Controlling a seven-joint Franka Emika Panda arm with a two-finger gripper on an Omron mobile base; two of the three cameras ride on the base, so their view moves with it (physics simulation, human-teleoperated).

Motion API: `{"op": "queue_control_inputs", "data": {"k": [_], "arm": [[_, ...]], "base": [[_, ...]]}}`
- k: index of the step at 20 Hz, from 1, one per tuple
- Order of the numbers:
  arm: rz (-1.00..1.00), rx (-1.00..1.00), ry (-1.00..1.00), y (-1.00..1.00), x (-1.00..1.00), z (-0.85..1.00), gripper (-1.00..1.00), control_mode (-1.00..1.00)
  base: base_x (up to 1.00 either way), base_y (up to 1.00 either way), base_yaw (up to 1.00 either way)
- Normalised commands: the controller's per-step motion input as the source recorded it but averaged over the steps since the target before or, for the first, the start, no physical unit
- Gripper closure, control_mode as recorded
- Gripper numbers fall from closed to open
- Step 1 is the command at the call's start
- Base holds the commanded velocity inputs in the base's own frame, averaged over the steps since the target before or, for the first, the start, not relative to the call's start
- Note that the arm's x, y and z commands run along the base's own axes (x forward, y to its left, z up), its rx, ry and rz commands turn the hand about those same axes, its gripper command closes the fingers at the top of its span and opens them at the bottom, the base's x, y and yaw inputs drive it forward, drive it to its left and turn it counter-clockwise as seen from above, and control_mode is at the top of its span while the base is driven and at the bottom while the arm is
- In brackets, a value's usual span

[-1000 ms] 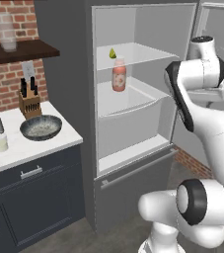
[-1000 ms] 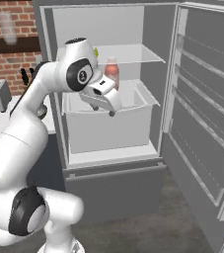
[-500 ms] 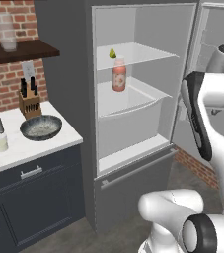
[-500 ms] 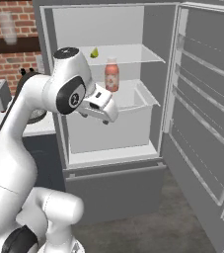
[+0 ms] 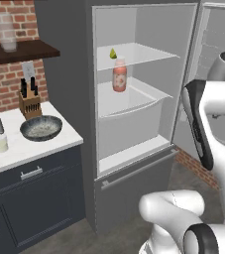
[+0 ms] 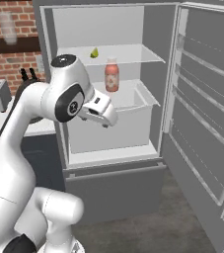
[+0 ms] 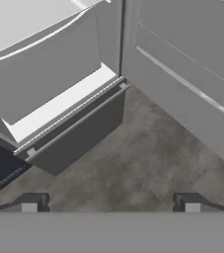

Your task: Grab a lemon wedge from the fridge and one ice cube from the ice bowl, and put them in the glass of lemonade.

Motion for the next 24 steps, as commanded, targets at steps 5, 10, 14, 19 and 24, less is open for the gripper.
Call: {"op": "queue_control_inputs", "data": {"k": [5, 10, 14, 19, 24], "arm": [[0.18, 0.08, -0.22, -0.38, 0.05, 0.02, -1.0, -1.0], [0.31, 0.05, -0.2, -0.27, 0.07, 0.01, -1.0, -1.0], [0.08, 0.0, -0.15, 0.25, -0.41, 0.02, -1.0, -1.0], [-0.08, -0.06, 0.0, 0.86, -0.19, 0.04, -1.0, -1.0], [-0.25, -0.03, 0.0, 0.88, 0.0, 0.0, -1.0, -1.0]], "base": [[0.0, 0.0, 0.0], [0.0, 0.0, 0.0], [0.0, 0.0, 0.0], [0.0, 0.0, 0.0], [0.0, 0.0, 0.0]]}}
